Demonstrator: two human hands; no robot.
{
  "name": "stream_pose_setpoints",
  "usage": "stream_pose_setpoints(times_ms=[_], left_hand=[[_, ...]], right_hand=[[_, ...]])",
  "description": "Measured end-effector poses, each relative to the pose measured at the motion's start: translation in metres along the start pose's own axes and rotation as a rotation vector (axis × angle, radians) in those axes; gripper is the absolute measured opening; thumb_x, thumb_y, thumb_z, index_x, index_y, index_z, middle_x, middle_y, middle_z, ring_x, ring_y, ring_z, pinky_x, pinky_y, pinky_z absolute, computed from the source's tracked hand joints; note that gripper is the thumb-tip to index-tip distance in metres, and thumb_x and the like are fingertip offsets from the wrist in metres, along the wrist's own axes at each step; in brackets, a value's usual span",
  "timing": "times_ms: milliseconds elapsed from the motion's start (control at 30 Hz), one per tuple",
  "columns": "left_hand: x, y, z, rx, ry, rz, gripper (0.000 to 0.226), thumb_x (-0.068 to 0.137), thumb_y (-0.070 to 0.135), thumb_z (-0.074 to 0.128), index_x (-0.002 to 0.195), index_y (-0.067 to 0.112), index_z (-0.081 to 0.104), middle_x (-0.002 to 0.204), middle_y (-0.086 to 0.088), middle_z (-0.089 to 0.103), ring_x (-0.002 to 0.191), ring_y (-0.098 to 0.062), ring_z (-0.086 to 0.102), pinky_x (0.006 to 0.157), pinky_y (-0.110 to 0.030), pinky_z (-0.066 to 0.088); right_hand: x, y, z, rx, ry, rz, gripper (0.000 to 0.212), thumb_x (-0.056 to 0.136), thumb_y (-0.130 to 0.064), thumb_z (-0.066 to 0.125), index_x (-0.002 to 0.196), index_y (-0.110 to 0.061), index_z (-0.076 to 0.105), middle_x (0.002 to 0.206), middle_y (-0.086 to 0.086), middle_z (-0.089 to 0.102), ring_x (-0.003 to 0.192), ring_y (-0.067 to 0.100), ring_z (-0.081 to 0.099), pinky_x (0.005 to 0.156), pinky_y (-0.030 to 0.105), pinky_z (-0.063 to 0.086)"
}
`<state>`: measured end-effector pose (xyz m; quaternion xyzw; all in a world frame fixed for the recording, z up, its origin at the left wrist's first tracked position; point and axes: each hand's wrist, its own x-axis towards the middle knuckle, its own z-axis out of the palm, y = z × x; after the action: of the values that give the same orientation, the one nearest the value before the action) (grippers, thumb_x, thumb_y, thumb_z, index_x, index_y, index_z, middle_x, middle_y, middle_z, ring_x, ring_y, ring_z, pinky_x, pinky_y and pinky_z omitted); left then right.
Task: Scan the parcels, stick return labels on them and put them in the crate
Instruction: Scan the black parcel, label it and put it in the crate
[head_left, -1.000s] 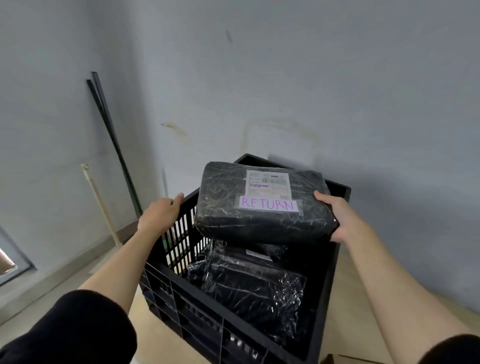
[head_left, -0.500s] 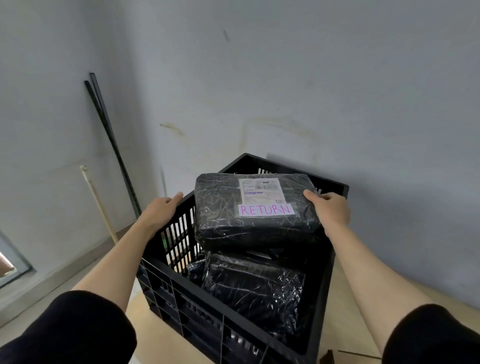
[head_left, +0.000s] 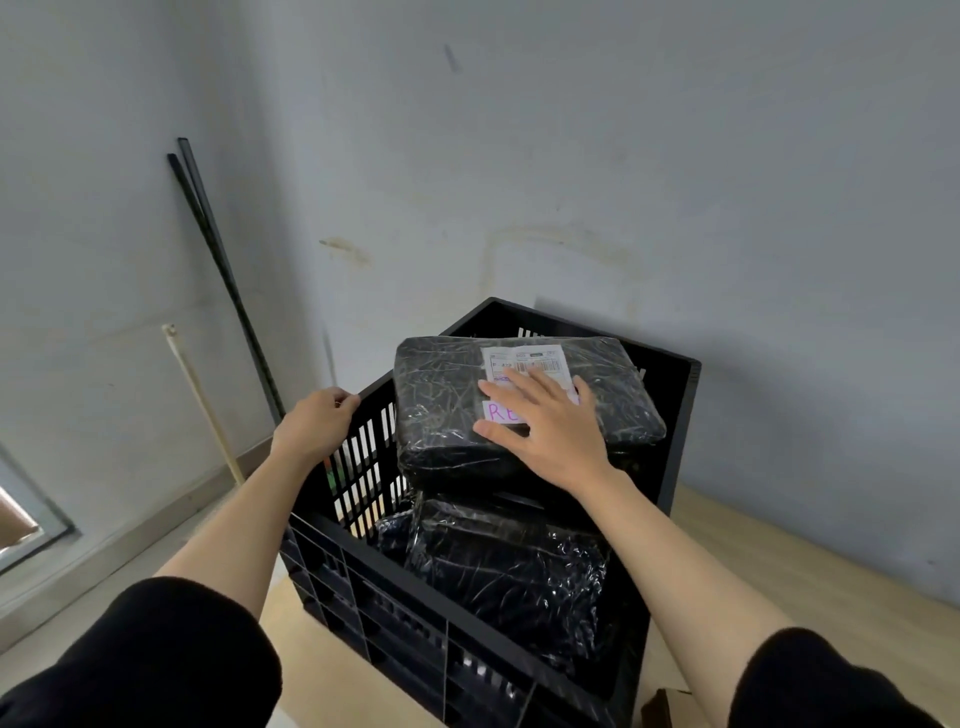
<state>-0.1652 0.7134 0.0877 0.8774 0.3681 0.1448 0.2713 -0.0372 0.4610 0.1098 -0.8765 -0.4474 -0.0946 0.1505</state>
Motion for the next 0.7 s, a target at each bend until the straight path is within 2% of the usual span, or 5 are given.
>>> stream_pose_setpoints(times_ms=[133,233,367,500,700], left_hand=[[-0.009,0.003,0.002,0.076,0.061,0.004,0.037,0.1,0.04,0.035,0.11,0.016,0.062,0.083,-0.005,0.065,0.07,-0.023,0.06,0.061,-0.031,0.044],[-0.015,0.007,0.003,0.145,0.105,0.001,0.039,0.1,0.041,0.033,0.105,0.016,0.062,0.079,-0.007,0.064,0.07,-0.027,0.06,0.058,-0.031,0.043],[-0.021,0.009,0.002,0.158,0.108,0.002,0.039,0.101,0.04,0.033,0.103,0.014,0.062,0.077,-0.009,0.065,0.071,-0.029,0.061,0.062,-0.033,0.048],[-0.022,0.009,-0.001,0.14,0.1,0.022,0.037,0.101,0.037,0.033,0.11,0.016,0.063,0.082,-0.008,0.066,0.074,-0.029,0.061,0.063,-0.033,0.047],[-0.02,0.007,0.001,0.133,0.13,0.026,0.036,0.101,0.037,0.035,0.108,0.016,0.063,0.083,-0.007,0.065,0.076,-0.029,0.061,0.063,-0.032,0.045]], right_hand=[[-0.009,-0.017,0.009,-0.058,0.333,0.184,0.08,0.074,-0.083,0.033,0.132,-0.031,0.052,0.144,-0.002,0.046,0.139,0.023,0.034,0.114,0.057,0.006],[-0.023,-0.049,0.021,0.343,0.619,0.782,0.101,0.056,-0.072,0.069,0.137,-0.021,0.036,0.147,0.005,0.035,0.136,0.028,0.03,0.107,0.052,0.023],[-0.021,-0.067,0.016,1.007,0.666,1.392,0.116,0.056,-0.053,0.085,0.145,-0.016,0.019,0.151,0.012,0.022,0.134,0.033,0.026,0.103,0.054,0.033],[-0.011,-0.067,0.013,1.484,0.522,1.374,0.13,0.059,-0.053,0.085,0.148,-0.029,-0.006,0.144,0.023,0.03,0.122,0.041,0.045,0.1,0.054,0.039],[0.008,-0.05,-0.004,1.255,0.657,1.171,0.116,0.064,-0.03,0.086,0.147,-0.041,0.006,0.145,0.018,0.021,0.12,0.04,0.047,0.096,0.048,0.043]])
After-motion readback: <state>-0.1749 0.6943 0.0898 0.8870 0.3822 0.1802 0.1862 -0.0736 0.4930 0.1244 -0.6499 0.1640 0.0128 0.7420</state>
